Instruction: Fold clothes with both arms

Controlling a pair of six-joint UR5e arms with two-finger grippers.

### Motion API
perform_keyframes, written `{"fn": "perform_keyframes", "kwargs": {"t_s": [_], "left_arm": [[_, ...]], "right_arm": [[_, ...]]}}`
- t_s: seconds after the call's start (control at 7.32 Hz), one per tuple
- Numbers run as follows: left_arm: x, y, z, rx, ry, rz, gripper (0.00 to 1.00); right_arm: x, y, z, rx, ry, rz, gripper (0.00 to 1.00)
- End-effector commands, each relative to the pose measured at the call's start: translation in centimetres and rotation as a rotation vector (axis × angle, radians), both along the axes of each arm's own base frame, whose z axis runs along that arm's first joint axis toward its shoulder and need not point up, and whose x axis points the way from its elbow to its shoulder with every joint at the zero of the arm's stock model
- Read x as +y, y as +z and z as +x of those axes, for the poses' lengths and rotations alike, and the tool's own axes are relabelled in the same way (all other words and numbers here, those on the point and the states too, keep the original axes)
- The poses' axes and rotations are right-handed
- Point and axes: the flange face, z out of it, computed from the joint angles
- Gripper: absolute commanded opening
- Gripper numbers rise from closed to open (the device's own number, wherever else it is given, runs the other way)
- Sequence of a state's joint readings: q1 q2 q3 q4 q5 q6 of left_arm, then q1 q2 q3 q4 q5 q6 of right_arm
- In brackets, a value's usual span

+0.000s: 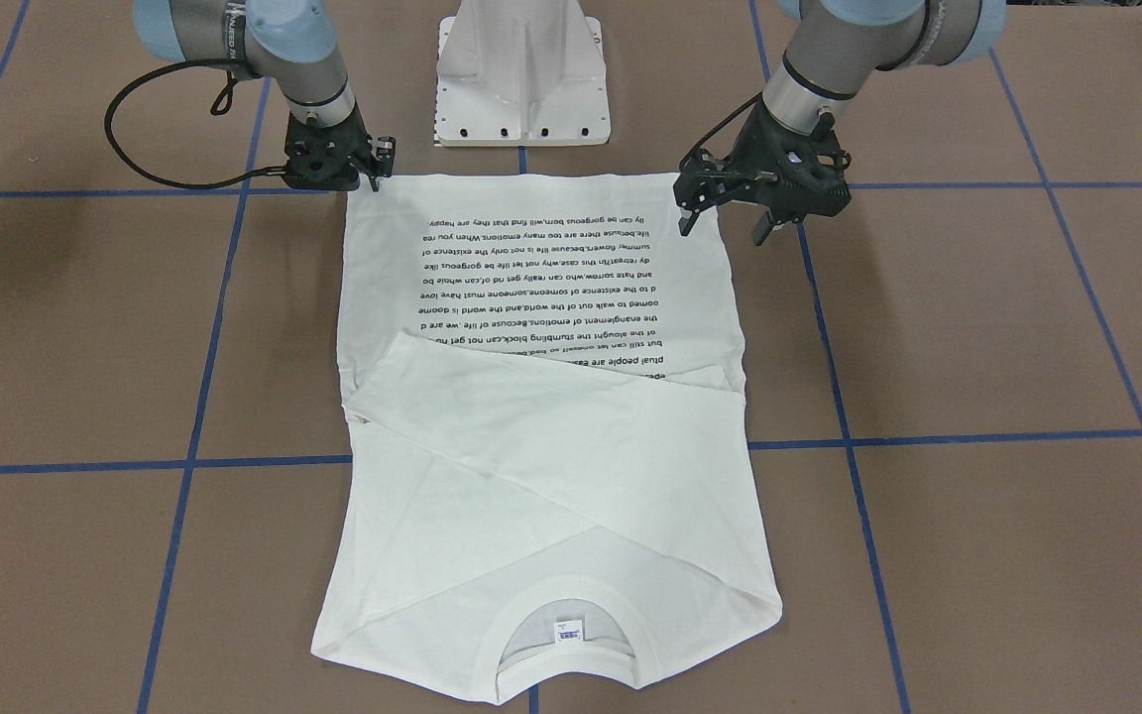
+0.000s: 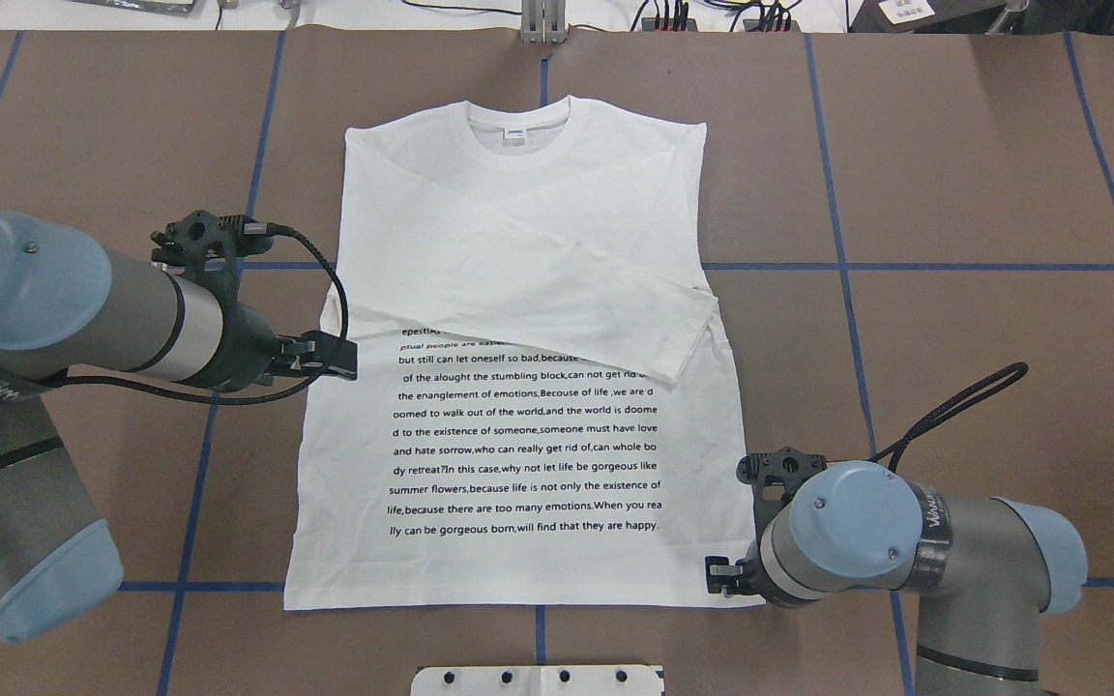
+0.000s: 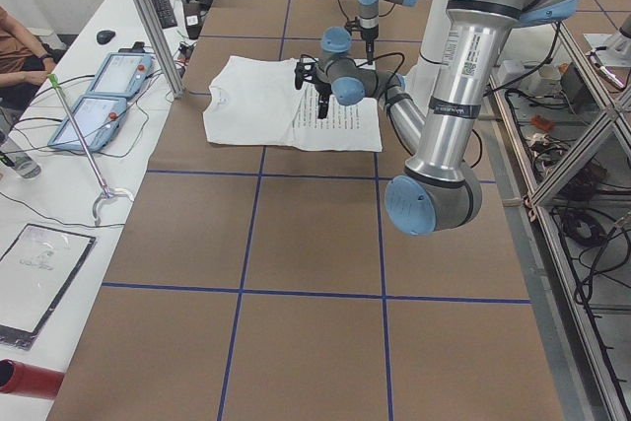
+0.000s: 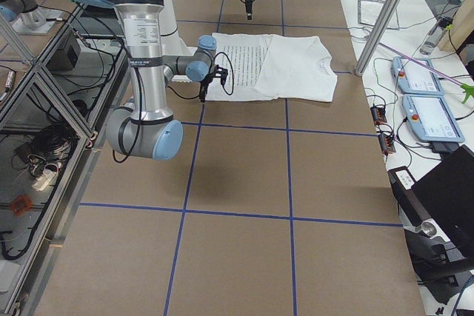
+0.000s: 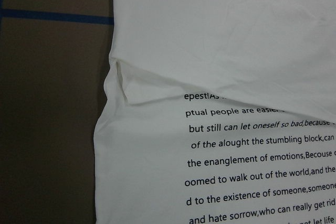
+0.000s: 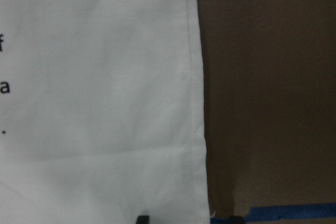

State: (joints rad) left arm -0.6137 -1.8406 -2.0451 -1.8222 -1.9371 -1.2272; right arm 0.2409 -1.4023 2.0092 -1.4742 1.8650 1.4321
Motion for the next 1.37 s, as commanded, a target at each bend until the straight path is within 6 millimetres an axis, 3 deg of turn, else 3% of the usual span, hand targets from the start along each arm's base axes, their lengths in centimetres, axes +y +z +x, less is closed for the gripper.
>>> {"fn": "perform_keyframes", "kwargs": {"t_s": [0.0, 0.41, 0.82, 1.09, 1.23], "left_arm": [[0.0, -0.1, 0.0, 0.001, -0.001, 0.001, 0.99], [-0.1, -0.3, 0.2, 0.003, -0.001, 0.003, 0.99], [0.3, 1.4, -0.1, -0.02, -0.01, -0.025, 0.98], [4.0, 5.7, -0.3, 0.009, -0.026, -0.123, 0.96], [7.4, 7.3, 1.3, -0.015, -0.037, -0.156, 0.96]], "right_arm": [[0.1, -0.2, 0.1, -0.005, 0.001, 0.001, 0.25], [0.2, -1.0, -0.2, -0.019, 0.006, 0.0, 0.02], [0.2, -2.9, 0.4, -0.05, 0.065, -0.036, 0.0], [0.4, -4.2, 1.1, -0.076, 0.09, -0.051, 0.0], [0.3, -4.7, 1.4, -0.086, 0.094, -0.048, 0.0]]}}
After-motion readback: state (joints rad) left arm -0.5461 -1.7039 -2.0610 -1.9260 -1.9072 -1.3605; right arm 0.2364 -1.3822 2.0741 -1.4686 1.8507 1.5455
